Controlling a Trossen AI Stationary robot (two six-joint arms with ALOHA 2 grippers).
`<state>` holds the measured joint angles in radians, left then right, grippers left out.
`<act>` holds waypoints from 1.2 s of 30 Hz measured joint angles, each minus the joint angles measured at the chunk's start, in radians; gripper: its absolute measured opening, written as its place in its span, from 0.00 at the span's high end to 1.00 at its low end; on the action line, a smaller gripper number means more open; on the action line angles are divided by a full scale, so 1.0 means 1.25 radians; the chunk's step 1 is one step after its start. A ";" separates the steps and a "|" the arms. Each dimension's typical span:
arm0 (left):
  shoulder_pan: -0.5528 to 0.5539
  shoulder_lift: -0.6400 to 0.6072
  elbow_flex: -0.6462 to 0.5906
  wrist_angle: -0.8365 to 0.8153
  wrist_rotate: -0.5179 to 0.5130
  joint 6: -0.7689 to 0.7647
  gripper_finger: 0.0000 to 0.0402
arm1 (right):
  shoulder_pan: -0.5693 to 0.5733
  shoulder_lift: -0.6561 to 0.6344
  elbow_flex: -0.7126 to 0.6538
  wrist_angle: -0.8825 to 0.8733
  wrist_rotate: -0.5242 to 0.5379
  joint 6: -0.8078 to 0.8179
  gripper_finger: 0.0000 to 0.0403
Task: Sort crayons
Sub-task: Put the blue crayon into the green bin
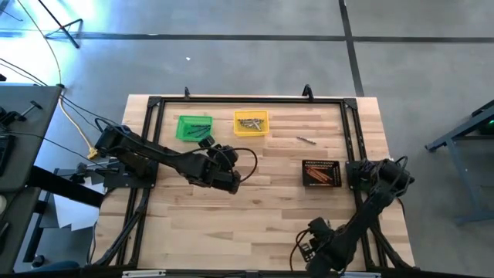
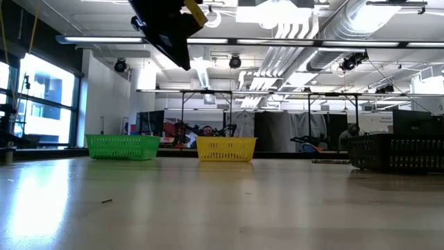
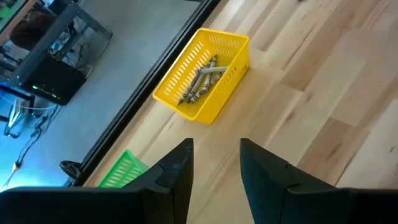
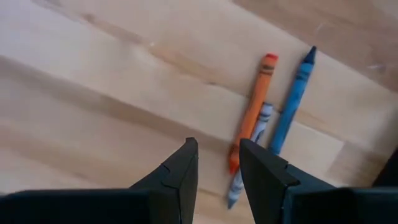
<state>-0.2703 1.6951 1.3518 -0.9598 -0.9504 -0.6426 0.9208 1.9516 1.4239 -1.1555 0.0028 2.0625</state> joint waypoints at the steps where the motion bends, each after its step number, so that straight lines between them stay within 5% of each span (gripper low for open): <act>1: 0.000 0.000 0.000 0.000 -0.003 0.000 0.71 | -0.003 0.005 0.000 -0.007 0.000 -0.001 0.73; 9: -0.001 0.000 0.000 0.000 -0.012 0.000 0.71 | -0.043 0.011 -0.001 -0.132 0.001 -0.081 0.73; 15: -0.012 0.000 0.000 -0.003 -0.010 0.001 0.71 | -0.078 0.010 -0.062 -0.009 -0.045 -0.193 0.73; 21: -0.012 0.000 0.000 -0.005 -0.011 0.000 0.71 | -0.083 0.002 -0.074 -0.037 -0.060 -0.230 0.73; 29: -0.012 0.000 0.000 -0.005 -0.012 0.000 0.71 | -0.042 -0.055 -0.084 -0.140 -0.066 -0.161 0.73; 36: -0.012 0.000 0.000 -0.005 -0.012 0.000 0.71 | -0.019 -0.123 -0.202 0.049 -0.057 -0.063 0.73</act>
<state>-0.2852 1.6951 1.3518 -0.9661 -0.9653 -0.6422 0.8973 1.7984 1.1708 -1.0948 -0.0682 1.9835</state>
